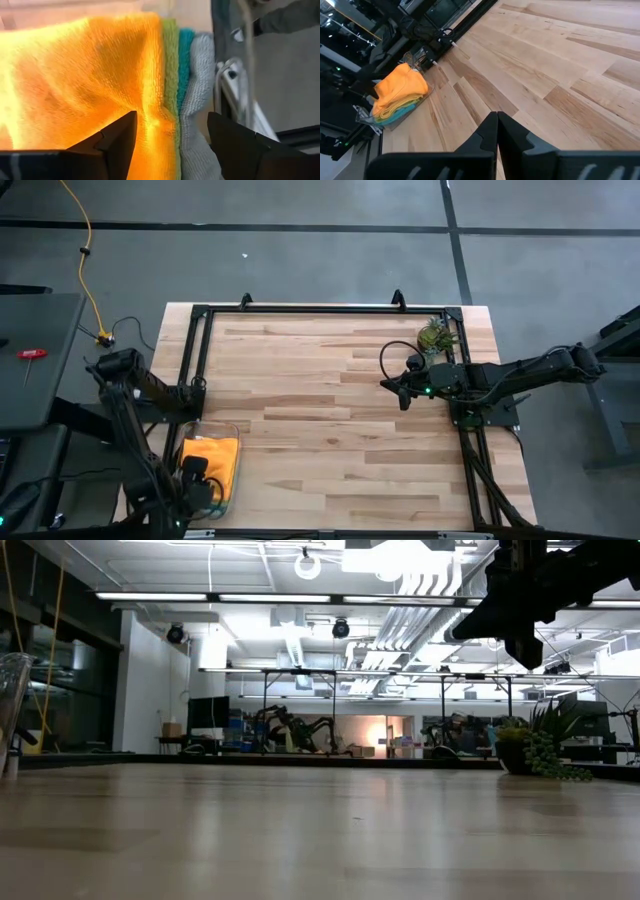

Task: Fold microfiber towels
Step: Return to Home Position

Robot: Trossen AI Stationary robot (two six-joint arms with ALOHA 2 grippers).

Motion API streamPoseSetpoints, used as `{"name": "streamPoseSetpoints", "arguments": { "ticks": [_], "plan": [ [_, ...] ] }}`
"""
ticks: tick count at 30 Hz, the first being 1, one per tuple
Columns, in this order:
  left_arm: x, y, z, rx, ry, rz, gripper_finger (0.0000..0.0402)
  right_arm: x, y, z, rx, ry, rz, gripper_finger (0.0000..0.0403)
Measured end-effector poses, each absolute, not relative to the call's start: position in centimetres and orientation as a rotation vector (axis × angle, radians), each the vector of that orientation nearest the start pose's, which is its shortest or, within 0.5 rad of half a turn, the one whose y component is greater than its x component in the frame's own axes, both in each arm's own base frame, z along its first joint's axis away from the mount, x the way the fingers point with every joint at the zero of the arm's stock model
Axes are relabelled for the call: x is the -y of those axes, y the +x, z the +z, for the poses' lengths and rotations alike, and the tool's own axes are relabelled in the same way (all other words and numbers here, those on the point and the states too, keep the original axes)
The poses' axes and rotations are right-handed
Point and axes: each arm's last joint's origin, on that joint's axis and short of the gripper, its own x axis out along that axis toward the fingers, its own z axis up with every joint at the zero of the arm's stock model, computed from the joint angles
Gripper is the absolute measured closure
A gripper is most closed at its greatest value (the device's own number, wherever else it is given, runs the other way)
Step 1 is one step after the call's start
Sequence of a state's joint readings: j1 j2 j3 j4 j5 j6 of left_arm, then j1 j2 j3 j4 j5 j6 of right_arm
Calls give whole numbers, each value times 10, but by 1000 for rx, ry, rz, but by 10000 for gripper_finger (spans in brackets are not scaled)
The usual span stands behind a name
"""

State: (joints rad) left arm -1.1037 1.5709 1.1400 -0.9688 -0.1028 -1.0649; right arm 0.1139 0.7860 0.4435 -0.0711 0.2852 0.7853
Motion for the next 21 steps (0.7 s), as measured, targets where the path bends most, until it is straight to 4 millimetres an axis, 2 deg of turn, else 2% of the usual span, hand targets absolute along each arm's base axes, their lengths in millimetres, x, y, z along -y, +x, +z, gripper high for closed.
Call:
{"name": "streamPoseSetpoints", "arguments": {
  "ticks": [7, 11, 13, 16, 19, 21],
  "plan": [
    [235, 124, 258, -1309, -60, -237, 170, -11, 172, 226, -317, 690, -318, 403],
    [213, 118, 275, -1188, -52, -103, 188, -11, 172, 226, -317, 690, -318, 403],
    [204, 115, 274, -1198, 8, -16, 215, -11, 172, 226, -317, 690, -318, 403],
    [198, 112, 267, -1253, 92, 84, 287, -11, 172, 226, -319, 689, -318, 403],
    [205, 115, 260, -1260, 93, 96, 375, -11, 172, 226, -321, 689, -320, 403],
    [213, 116, 255, -1254, 62, 93, 388, -11, 171, 225, -324, 688, -321, 403]
  ]
}}
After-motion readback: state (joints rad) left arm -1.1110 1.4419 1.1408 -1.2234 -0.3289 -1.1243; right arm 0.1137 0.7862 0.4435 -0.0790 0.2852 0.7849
